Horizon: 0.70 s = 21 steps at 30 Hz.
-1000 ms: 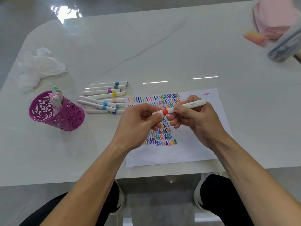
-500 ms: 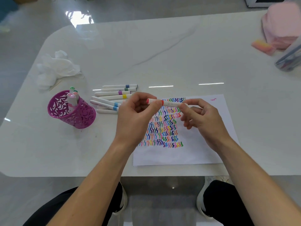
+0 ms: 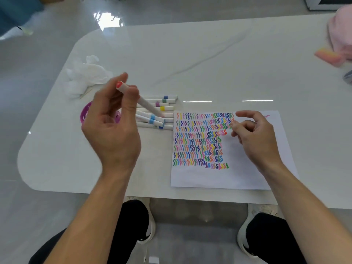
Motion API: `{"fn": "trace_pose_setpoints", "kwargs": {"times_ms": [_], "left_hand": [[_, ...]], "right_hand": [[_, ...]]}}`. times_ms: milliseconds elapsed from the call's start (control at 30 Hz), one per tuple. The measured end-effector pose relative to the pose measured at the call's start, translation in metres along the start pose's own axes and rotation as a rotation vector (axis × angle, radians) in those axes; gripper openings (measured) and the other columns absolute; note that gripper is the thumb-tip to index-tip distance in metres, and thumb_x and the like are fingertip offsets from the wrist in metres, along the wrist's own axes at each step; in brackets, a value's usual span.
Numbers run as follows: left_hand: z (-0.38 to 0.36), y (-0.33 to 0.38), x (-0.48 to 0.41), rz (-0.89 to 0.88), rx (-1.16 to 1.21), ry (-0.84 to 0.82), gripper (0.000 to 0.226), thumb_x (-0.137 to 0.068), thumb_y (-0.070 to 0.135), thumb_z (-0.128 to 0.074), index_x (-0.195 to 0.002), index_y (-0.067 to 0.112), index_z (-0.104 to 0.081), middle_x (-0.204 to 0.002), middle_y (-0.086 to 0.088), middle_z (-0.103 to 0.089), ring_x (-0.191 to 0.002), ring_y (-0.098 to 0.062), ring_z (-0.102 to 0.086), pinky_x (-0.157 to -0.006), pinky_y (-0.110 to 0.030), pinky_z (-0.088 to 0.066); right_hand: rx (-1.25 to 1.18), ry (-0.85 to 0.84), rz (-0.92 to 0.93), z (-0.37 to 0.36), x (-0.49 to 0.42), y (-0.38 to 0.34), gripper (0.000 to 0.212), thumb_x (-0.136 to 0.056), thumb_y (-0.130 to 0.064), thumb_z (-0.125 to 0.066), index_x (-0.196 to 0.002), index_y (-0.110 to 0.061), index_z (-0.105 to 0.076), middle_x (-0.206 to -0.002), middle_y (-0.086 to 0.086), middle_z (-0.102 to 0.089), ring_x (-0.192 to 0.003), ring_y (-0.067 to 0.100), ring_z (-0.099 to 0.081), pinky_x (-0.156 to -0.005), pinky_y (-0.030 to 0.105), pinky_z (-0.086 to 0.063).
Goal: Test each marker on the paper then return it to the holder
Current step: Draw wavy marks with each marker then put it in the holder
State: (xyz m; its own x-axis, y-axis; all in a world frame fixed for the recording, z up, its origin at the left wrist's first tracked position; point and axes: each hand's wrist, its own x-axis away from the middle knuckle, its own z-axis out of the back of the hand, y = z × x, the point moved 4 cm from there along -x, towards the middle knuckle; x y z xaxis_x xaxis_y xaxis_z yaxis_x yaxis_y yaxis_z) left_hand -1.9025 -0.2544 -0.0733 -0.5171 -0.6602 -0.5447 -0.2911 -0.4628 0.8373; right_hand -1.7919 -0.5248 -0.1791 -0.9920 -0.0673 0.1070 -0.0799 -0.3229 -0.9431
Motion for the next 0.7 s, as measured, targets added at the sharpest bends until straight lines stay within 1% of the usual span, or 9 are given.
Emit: {"fn": "trace_pose_setpoints", "kwargs": {"times_ms": [33,167,233,300,400,500,567,600,700], "left_hand": [[0.007,0.000,-0.003,-0.030,-0.065,0.020,0.025,-0.100,0.028,-0.066,-0.121,0.015,-0.069,-0.109,-0.003,-0.074,-0.099,-0.023,-0.073,-0.087,-0.038,-0.058],[0.031,-0.001,-0.013,-0.112,-0.232,0.080,0.035,-0.103,0.036,-0.059,-0.128,0.014,-0.069,-0.110,0.014,-0.062,-0.108,-0.022,-0.067,-0.089,-0.047,-0.057],[0.039,-0.003,-0.016,-0.123,-0.273,0.094,0.035,-0.103,0.036,-0.058,-0.129,0.014,-0.069,-0.108,0.015,-0.058,-0.107,-0.020,-0.066,-0.090,-0.047,-0.056],[0.045,-0.005,-0.018,-0.121,-0.322,0.103,0.034,-0.103,0.035,-0.059,-0.128,0.015,-0.069,-0.107,0.013,-0.058,-0.105,-0.017,-0.066,-0.089,-0.044,-0.057],[0.052,-0.008,-0.021,-0.081,-0.356,0.113,0.030,-0.099,0.031,-0.066,-0.124,0.015,-0.071,-0.104,0.005,-0.061,-0.098,-0.014,-0.067,-0.083,-0.034,-0.059],[0.057,-0.015,-0.024,-0.024,-0.384,0.089,0.027,-0.093,0.029,-0.071,-0.118,0.020,-0.074,-0.103,0.009,-0.064,-0.095,-0.011,-0.069,-0.080,-0.027,-0.059],[0.060,-0.021,-0.026,0.035,-0.408,0.058,0.025,-0.089,0.031,-0.073,-0.114,0.027,-0.074,-0.100,0.018,-0.062,-0.093,-0.008,-0.069,-0.081,-0.026,-0.059],[0.061,-0.024,-0.026,0.064,-0.426,0.041,0.026,-0.087,0.032,-0.074,-0.113,0.029,-0.074,-0.099,0.019,-0.063,-0.092,-0.007,-0.069,-0.081,-0.027,-0.059],[0.062,-0.037,-0.025,0.139,-0.496,-0.021,0.024,-0.086,0.036,-0.075,-0.109,0.031,-0.075,-0.101,0.012,-0.068,-0.087,-0.003,-0.068,-0.082,-0.028,-0.059]], "right_hand": [[0.002,0.003,0.003,-0.002,0.000,-0.001,0.020,-0.100,-0.020,-0.067,-0.119,-0.023,-0.064,-0.065,-0.003,-0.069,-0.054,0.000,-0.055,-0.070,0.033,-0.047],[-0.001,-0.001,0.014,-0.009,0.002,-0.004,0.020,-0.100,-0.017,-0.066,-0.119,-0.021,-0.064,-0.063,-0.006,-0.068,-0.056,-0.002,-0.059,-0.071,0.033,-0.047],[0.003,-0.004,0.018,-0.012,0.002,-0.005,0.020,-0.100,-0.016,-0.066,-0.119,-0.021,-0.064,-0.063,-0.008,-0.069,-0.057,-0.002,-0.061,-0.071,0.033,-0.047],[0.009,-0.006,0.016,-0.013,0.002,-0.005,0.020,-0.099,-0.016,-0.066,-0.118,-0.021,-0.064,-0.063,-0.008,-0.069,-0.058,-0.002,-0.061,-0.071,0.033,-0.047],[0.013,0.000,0.010,-0.014,0.001,-0.003,0.020,-0.099,-0.016,-0.066,-0.118,-0.021,-0.064,-0.063,-0.008,-0.069,-0.057,-0.002,-0.061,-0.071,0.034,-0.046],[0.018,0.007,0.001,-0.012,-0.001,-0.002,0.019,-0.100,-0.017,-0.066,-0.117,-0.023,-0.065,-0.064,-0.006,-0.070,-0.057,-0.002,-0.062,-0.071,0.036,-0.047],[0.024,0.010,0.004,-0.011,-0.001,-0.001,0.019,-0.099,-0.018,-0.067,-0.117,-0.023,-0.064,-0.064,-0.006,-0.070,-0.058,-0.002,-0.062,-0.071,0.036,-0.047],[0.028,0.012,0.009,-0.011,-0.001,-0.001,0.019,-0.099,-0.018,-0.067,-0.117,-0.023,-0.064,-0.065,-0.006,-0.070,-0.058,-0.002,-0.062,-0.072,0.035,-0.047],[0.031,0.016,0.011,-0.011,-0.003,-0.001,0.020,-0.099,-0.018,-0.068,-0.118,-0.022,-0.064,-0.066,-0.006,-0.071,-0.058,-0.003,-0.063,-0.071,0.033,-0.047]]}}
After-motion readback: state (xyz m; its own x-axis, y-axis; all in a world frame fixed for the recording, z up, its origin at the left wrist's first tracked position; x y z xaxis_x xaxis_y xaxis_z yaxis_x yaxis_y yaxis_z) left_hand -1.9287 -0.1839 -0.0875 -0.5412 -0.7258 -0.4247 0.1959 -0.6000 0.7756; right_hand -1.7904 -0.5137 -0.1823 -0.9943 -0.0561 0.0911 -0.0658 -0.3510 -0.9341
